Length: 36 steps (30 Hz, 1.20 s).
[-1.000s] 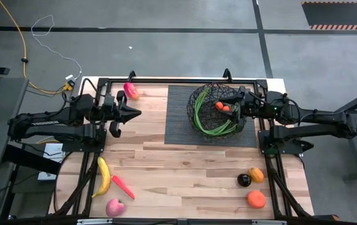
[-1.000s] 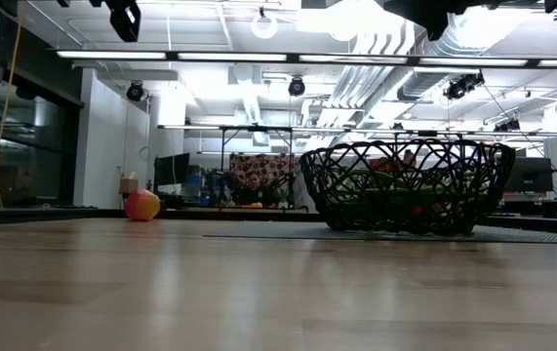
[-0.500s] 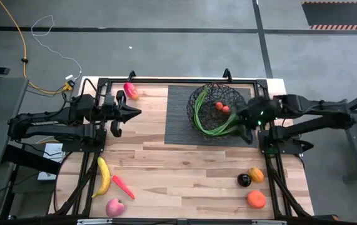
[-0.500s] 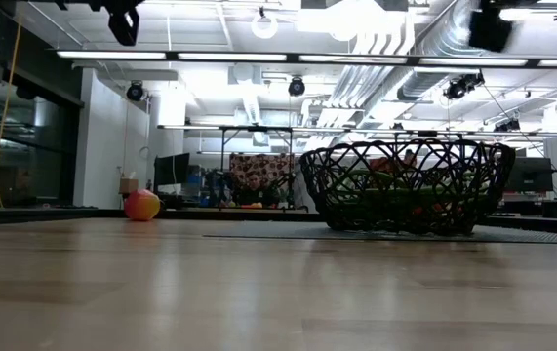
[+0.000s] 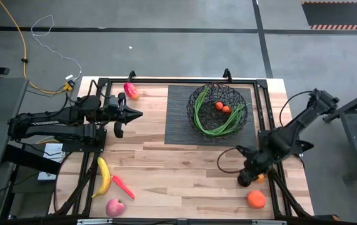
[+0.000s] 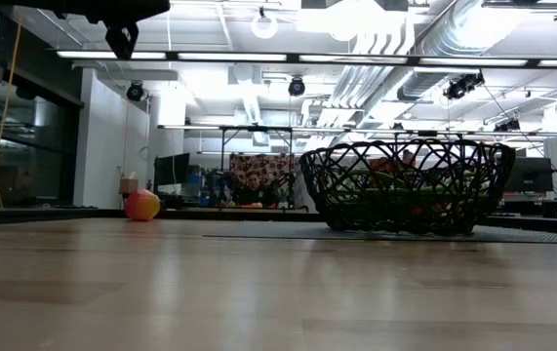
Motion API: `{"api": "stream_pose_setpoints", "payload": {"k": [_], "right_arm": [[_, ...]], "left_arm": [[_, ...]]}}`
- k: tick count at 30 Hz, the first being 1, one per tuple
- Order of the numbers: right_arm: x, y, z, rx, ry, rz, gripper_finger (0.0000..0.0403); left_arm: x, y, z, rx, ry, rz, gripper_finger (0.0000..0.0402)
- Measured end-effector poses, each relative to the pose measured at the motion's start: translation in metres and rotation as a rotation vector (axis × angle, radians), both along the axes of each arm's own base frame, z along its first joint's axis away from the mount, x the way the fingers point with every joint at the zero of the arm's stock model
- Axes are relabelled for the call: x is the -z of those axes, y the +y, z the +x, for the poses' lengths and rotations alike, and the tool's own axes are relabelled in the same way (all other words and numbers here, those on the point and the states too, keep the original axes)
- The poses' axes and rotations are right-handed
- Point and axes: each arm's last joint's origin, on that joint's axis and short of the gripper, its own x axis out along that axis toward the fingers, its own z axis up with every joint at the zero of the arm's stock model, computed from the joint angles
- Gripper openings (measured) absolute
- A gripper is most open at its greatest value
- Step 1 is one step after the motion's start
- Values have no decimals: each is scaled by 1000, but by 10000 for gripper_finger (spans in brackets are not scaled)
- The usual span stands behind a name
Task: Build produce basket
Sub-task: Put the mangosteen into the wire basket
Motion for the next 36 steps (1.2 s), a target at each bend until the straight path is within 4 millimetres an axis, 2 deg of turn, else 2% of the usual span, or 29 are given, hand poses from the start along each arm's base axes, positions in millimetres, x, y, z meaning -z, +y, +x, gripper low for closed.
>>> {"api": "stream_pose_setpoints", "payload": {"k": [4, 8, 25, 32, 36], "right_arm": [[22, 16, 4, 152, 80, -6, 234], [35, 22, 10, 239, 100, -67, 234], [76, 35, 25, 299, 219, -206, 234], [82, 37, 27, 281, 219, -219, 234], [66, 39, 30, 213, 173, -195, 234]], "left_arm": [[0, 0, 0, 0, -1, -2, 0], [0, 0, 0, 0, -1, -2, 0], [0, 0, 0, 0, 0, 1, 0], [0, 0, 0, 0, -1, 0, 0], [-1, 0, 0, 1, -5, 5, 0]]}}
